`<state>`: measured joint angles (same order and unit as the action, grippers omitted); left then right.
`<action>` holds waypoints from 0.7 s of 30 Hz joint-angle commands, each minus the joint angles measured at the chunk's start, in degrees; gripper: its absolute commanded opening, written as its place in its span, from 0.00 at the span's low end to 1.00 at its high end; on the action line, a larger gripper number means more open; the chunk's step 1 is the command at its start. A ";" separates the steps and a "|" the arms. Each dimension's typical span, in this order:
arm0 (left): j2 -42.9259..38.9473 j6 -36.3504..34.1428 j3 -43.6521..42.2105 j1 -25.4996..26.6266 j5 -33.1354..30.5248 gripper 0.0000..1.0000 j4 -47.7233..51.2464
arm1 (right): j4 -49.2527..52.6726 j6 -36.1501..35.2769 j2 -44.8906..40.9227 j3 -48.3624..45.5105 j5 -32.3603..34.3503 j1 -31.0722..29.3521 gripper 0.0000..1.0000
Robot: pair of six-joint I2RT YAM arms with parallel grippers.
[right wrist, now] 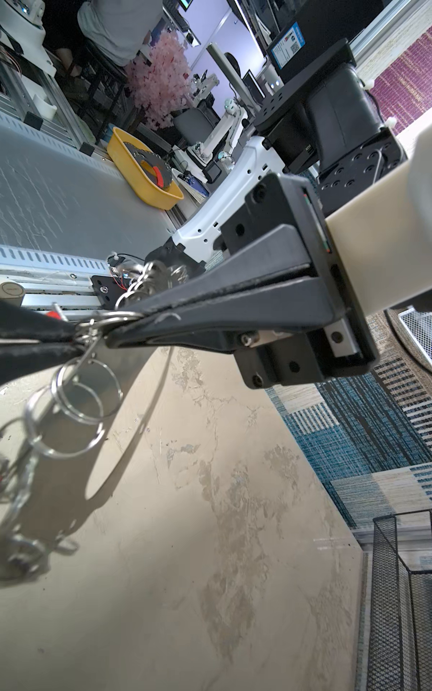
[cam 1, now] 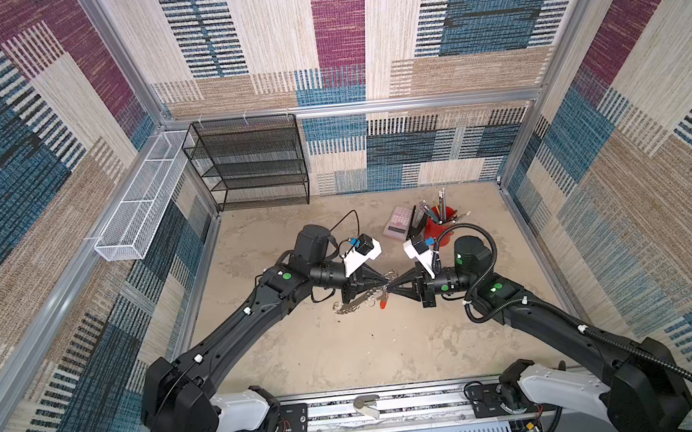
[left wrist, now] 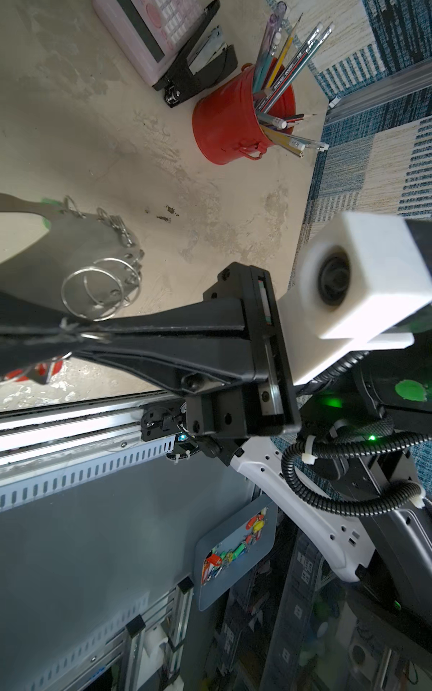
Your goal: Put the keys on the keyring
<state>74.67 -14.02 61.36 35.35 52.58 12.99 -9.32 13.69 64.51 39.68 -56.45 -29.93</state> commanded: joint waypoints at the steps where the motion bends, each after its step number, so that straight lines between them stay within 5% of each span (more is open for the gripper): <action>1: -0.67 4.62 -1.58 0.59 8.47 0.00 -8.36 | -3.16 0.90 0.61 0.96 3.81 -0.09 0.06; 21: -1.99 11.65 -7.80 0.86 5.58 0.00 -19.35 | -2.98 1.38 -0.08 1.68 9.87 0.03 0.14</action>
<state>72.93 -4.62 54.06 35.48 52.58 -3.01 -8.67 14.13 64.75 40.38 -52.90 -29.93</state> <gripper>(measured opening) 0.048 0.139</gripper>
